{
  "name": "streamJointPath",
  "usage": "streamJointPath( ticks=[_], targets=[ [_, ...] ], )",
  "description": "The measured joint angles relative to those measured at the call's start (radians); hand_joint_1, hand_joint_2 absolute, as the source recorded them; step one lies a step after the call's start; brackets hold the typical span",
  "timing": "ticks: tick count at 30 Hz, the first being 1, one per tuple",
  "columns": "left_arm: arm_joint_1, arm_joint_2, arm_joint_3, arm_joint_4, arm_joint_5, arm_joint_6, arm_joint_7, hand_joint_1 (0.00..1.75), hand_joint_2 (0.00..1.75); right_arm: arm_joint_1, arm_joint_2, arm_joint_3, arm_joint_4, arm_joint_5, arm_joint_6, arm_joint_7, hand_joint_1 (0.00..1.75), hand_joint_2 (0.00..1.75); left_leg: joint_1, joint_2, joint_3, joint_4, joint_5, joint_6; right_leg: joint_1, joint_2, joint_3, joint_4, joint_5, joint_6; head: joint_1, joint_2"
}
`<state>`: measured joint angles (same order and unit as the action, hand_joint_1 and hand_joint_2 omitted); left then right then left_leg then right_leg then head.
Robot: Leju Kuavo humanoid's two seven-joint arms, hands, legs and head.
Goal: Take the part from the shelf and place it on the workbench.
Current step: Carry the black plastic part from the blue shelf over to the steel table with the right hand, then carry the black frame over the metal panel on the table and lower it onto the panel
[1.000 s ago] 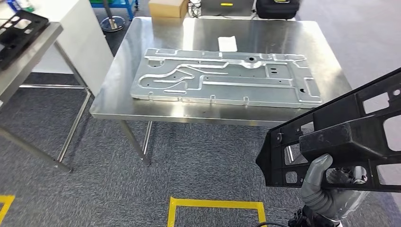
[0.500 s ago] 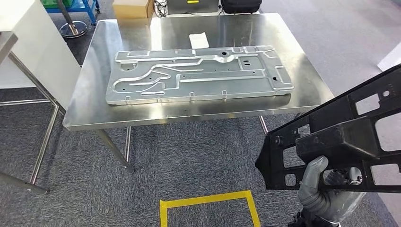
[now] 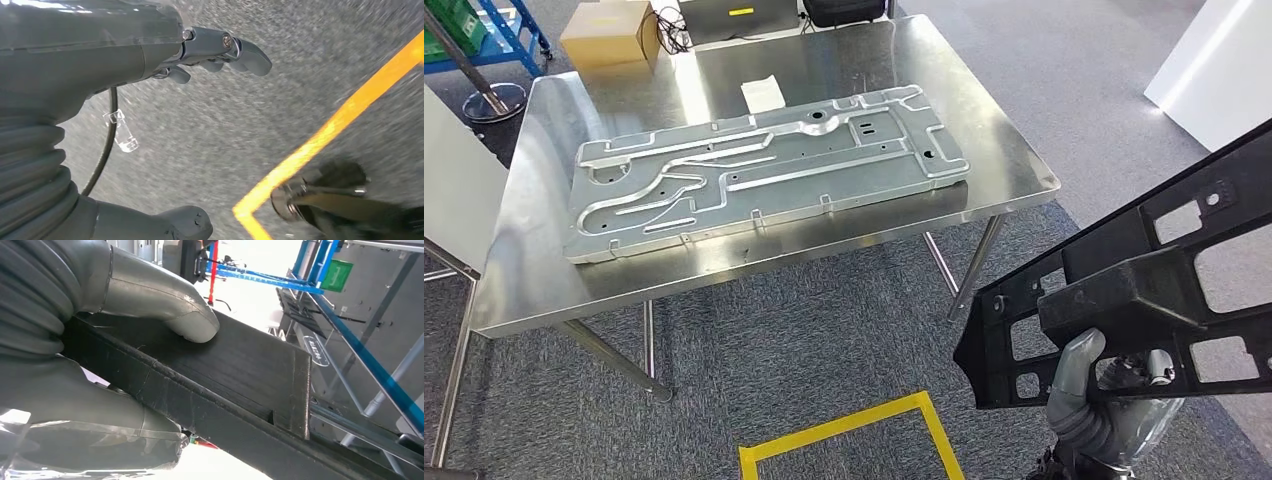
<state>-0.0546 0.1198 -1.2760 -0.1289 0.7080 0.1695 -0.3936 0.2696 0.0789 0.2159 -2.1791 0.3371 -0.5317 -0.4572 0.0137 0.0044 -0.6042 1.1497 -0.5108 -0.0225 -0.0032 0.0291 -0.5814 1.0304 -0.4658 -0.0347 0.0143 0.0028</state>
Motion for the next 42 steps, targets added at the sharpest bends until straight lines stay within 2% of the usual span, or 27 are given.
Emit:
streamJointPath(
  ticks=[1, 2, 3, 7, 12, 15, 17, 19, 20, 22, 24, 25, 26, 27, 29, 30, 31, 32, 34, 35, 36, 37, 38, 39, 40, 41, 42],
  targets=[
    [0.0, 0.004, 0.014, 0.001, 0.015, -0.009, -0.009, 0.0, 1.75, 0.003, 0.0, 0.001, 0.0, -0.003, 0.0, -0.002, 1.75, 1.75, -0.001, -0.004, 0.022, -0.058, 0.024, 0.004, 0.001, 0.003, 0.001, 0.005, -0.005, 0.005, 0.0, 0.0],
    [0.0, 0.007, 0.025, 0.003, 0.025, -0.017, -0.015, 0.0, 1.75, 0.005, -0.001, 0.002, 0.0, -0.005, 0.0, -0.004, 1.75, 1.75, -0.002, -0.007, 0.036, -0.094, 0.036, 0.008, 0.002, 0.005, 0.0, 0.008, -0.007, 0.01, 0.0, 0.0],
    [-0.001, 0.009, 0.035, 0.005, 0.033, -0.021, -0.018, 0.0, 1.75, 0.007, -0.001, 0.003, 0.0, -0.006, 0.0, -0.005, 1.75, 1.75, -0.003, -0.009, 0.041, -0.109, 0.035, 0.011, 0.004, 0.006, -0.002, 0.011, -0.01, 0.012, 0.0, 0.0],
    [0.0, 0.012, 0.062, 0.01, 0.051, -0.021, -0.03, 0.0, 1.75, 0.014, -0.003, 0.006, 0.0, -0.006, -0.002, -0.009, 1.75, 1.75, -0.006, -0.01, 0.041, -0.116, 0.036, 0.016, 0.006, 0.006, -0.002, 0.009, -0.01, 0.006, 0.0, 0.0],
    [-0.002, 0.013, 0.081, 0.019, 0.069, -0.017, -0.013, 0.0, 1.75, 0.019, -0.004, 0.008, 0.0, -0.008, -0.002, -0.007, 1.75, 1.75, -0.006, -0.011, 0.043, -0.116, 0.034, 0.022, 0.006, 0.006, 0.004, 0.001, -0.008, 0.009, 0.0, 0.0],
    [-0.003, 0.014, 0.083, 0.022, 0.076, -0.022, 0.005, 0.0, 1.75, 0.02, -0.004, 0.01, 0.0, -0.008, -0.001, -0.005, 1.75, 1.75, -0.007, -0.01, 0.043, -0.115, 0.033, 0.023, 0.005, 0.006, 0.005, -0.001, -0.007, 0.016, 0.0, 0.0],
    [-0.003, 0.018, 0.083, 0.024, 0.081, -0.032, 0.012, 0.0, 1.75, 0.021, -0.004, 0.012, 0.001, -0.008, -0.001, -0.005, 1.75, 1.75, -0.011, -0.01, 0.043, -0.118, 0.03, 0.034, 0.0, 0.006, 0.008, -0.004, -0.003, 0.032, -0.001, 0.0],
    [-0.003, 0.021, 0.083, 0.025, 0.085, -0.04, 0.014, 0.0, 1.75, 0.021, -0.004, 0.015, 0.001, -0.007, -0.001, -0.005, 1.75, 1.75, -0.011, -0.01, 0.052, -0.133, 0.023, 0.053, -0.003, 0.006, 0.007, 0.005, 0.007, 0.047, -0.002, 0.0],
    [-0.002, 0.021, 0.084, 0.025, 0.087, -0.041, 0.014, 0.0, 1.75, 0.021, -0.004, 0.015, 0.002, -0.006, -0.001, -0.005, 1.75, 1.75, -0.007, -0.01, 0.061, -0.142, 0.02, 0.06, -0.002, 0.003, 0.004, 0.021, 0.008, 0.05, -0.001, 0.0],
    [0.001, 0.021, 0.084, 0.025, 0.089, -0.041, 0.013, 0.0, 1.75, 0.02, -0.004, 0.016, 0.003, -0.002, -0.001, -0.005, 1.75, 1.75, -0.003, -0.008, 0.081, -0.151, 0.013, 0.068, -0.004, -0.007, -0.027, 0.084, -0.022, 0.052, 0.002, 0.0],
    [0.004, 0.021, 0.084, 0.025, 0.091, -0.041, 0.012, 0.0, 1.75, 0.021, -0.005, 0.016, 0.004, 0.001, -0.001, -0.004, 1.75, 1.75, -0.001, -0.004, 0.091, -0.152, 0.005, 0.064, -0.011, -0.014, -0.095, 0.198, -0.078, 0.059, 0.006, 0.0],
    [0.005, 0.021, 0.084, 0.025, 0.092, -0.041, 0.011, 0.0, 1.75, 0.023, -0.005, 0.016, 0.005, 0.002, -0.001, -0.003, 1.75, 1.75, 0.002, -0.003, 0.096, -0.152, -0.001, 0.06, -0.017, -0.016, -0.13, 0.247, -0.094, 0.064, 0.006, 0.0],
    [0.007, 0.021, 0.084, 0.025, 0.093, -0.041, 0.011, 0.0, 1.75, 0.025, -0.006, 0.016, 0.006, 0.002, -0.001, -0.002, 1.75, 1.75, 0.006, -0.002, 0.104, -0.152, -0.007, 0.053, -0.023, -0.017, -0.154, 0.271, -0.094, 0.071, 0.005, 0.0],
    [0.009, 0.021, 0.084, 0.025, 0.094, -0.041, 0.01, 0.0, 1.75, 0.026, -0.006, 0.016, 0.007, 0.002, -0.001, -0.001, 1.75, 1.75, 0.012, -0.001, 0.115, -0.151, -0.014, 0.044, -0.029, -0.02, -0.158, 0.261, -0.076, 0.078, 0.005, 0.0],
    [0.012, 0.022, 0.084, 0.025, 0.095, -0.041, 0.01, 0.0, 1.75, 0.028, -0.007, 0.016, 0.008, 0.002, -0.002, 0.0, 1.75, 1.75, 0.027, 0.0, 0.144, -0.151, -0.035, 0.022, -0.045, -0.031, -0.117, 0.145, 0.001, 0.097, 0.006, 0.0],
    [0.013, 0.023, 0.084, 0.027, 0.095, -0.041, 0.009, 0.0, 1.75, 0.029, -0.007, 0.016, 0.009, 0.002, -0.002, 0.001, 1.75, 1.75, 0.033, 0.0, 0.159, -0.149, -0.046, 0.01, -0.048, -0.037, -0.096, 0.087, 0.023, 0.103, 0.009, 0.0],
    [0.011, 0.025, 0.084, 0.028, 0.095, -0.041, 0.009, 0.0, 1.75, 0.029, -0.008, 0.016, 0.01, 0.002, -0.002, 0.001, 1.75, 1.75, 0.036, 0.002, 0.17, -0.152, -0.056, -0.003, -0.047, -0.041, -0.082, 0.047, 0.035, 0.099, 0.012, 0.0],
    [0.01, 0.026, 0.084, 0.03, 0.095, -0.041, 0.008, 0.0, 1.75, 0.03, -0.009, 0.016, 0.012, 0.002, -0.002, 0.001, 1.75, 1.75, 0.036, 0.003, 0.179, -0.158, -0.063, -0.015, -0.044, -0.042, -0.077, 0.03, 0.035, 0.09, 0.014, 0.0],
    [0.006, 0.025, 0.084, 0.031, 0.097, -0.04, 0.007, 0.0, 1.75, 0.032, -0.01, 0.017, 0.013, 0.004, -0.002, 0.002, 1.75, 1.75, 0.037, 0.005, 0.19, -0.157, -0.053, -0.036, -0.037, -0.033, -0.069, 0.031, 0.015, 0.06, 0.014, 0.0],
    [0.004, 0.025, 0.084, 0.031, 0.098, -0.04, 0.007, 0.0, 1.75, 0.034, -0.01, 0.017, 0.012, 0.006, -0.002, 0.002, 1.75, 1.75, 0.04, 0.005, 0.184, -0.128, -0.034, -0.043, -0.037, -0.029, -0.054, 0.026, 0.007, 0.048, 0.013, 0.0],
    [0.003, 0.024, 0.084, 0.031, 0.099, -0.039, 0.007, 0.0, 1.75, 0.034, -0.01, 0.017, 0.012, 0.008, -0.002, 0.002, 1.75, 1.75, 0.042, 0.004, 0.16, -0.074, -0.009, -0.045, -0.035, -0.028, -0.033, 0.02, -0.004, 0.036, 0.011, 0.0],
    [0.002, 0.023, 0.084, 0.031, 0.099, -0.039, 0.007, 0.0, 1.75, 0.034, -0.01, 0.018, 0.011, 0.01, -0.002, 0.001, 1.75, 1.75, 0.042, 0.004, 0.119, -0.003, 0.009, -0.043, -0.031, -0.027, -0.008, 0.012, -0.015, 0.026, 0.008, 0.0],
    [0.002, 0.023, 0.084, 0.031, 0.1, -0.039, 0.007, 0.0, 1.75, 0.035, -0.01, 0.019, 0.011, 0.011, -0.002, 0.0, 1.75, 1.75, 0.04, 0.003, 0.067, 0.069, 0.011, -0.038, -0.026, -0.027, 0.018, 0.001, -0.027, 0.017, 0.006, 0.0],
    [0.004, 0.023, 0.084, 0.031, 0.101, -0.039, 0.007, 0.0, 1.75, 0.035, -0.011, 0.02, 0.011, 0.012, -0.002, 0.0, 1.75, 1.75, 0.035, 0.003, 0.015, 0.125, -0.013, -0.032, -0.02, -0.026, 0.043, -0.009, -0.039, 0.011, 0.003, 0.0],
    [0.006, 0.022, 0.083, 0.031, 0.101, -0.039, 0.007, 0.0, 1.75, 0.034, -0.011, 0.021, 0.011, 0.013, -0.002, 0.0, 1.75, 1.75, 0.029, 0.003, -0.033, 0.157, -0.059, -0.026, -0.014, -0.022, 0.07, -0.02, -0.051, 0.006, 0.001, 0.0],
    [0.009, 0.022, 0.083, 0.031, 0.103, -0.039, 0.008, 0.0, 1.75, 0.035, -0.011, 0.022, 0.011, 0.014, -0.002, 0.0, 1.75, 1.75, 0.022, 0.003, -0.072, 0.164, -0.113, -0.018, -0.006, -0.018, 0.097, -0.03, -0.063, 0.001, -0.001, 0.0],
    [0.012, 0.022, 0.083, 0.031, 0.105, -0.039, 0.008, 0.0, 1.75, 0.035, -0.011, 0.023, 0.012, 0.015, -0.002, 0.0, 1.75, 1.75, 0.013, 0.002, -0.101, 0.148, -0.155, -0.008, 0.003, -0.014, 0.125, -0.04, -0.077, -0.003, -0.002, 0.0]
  ],
)
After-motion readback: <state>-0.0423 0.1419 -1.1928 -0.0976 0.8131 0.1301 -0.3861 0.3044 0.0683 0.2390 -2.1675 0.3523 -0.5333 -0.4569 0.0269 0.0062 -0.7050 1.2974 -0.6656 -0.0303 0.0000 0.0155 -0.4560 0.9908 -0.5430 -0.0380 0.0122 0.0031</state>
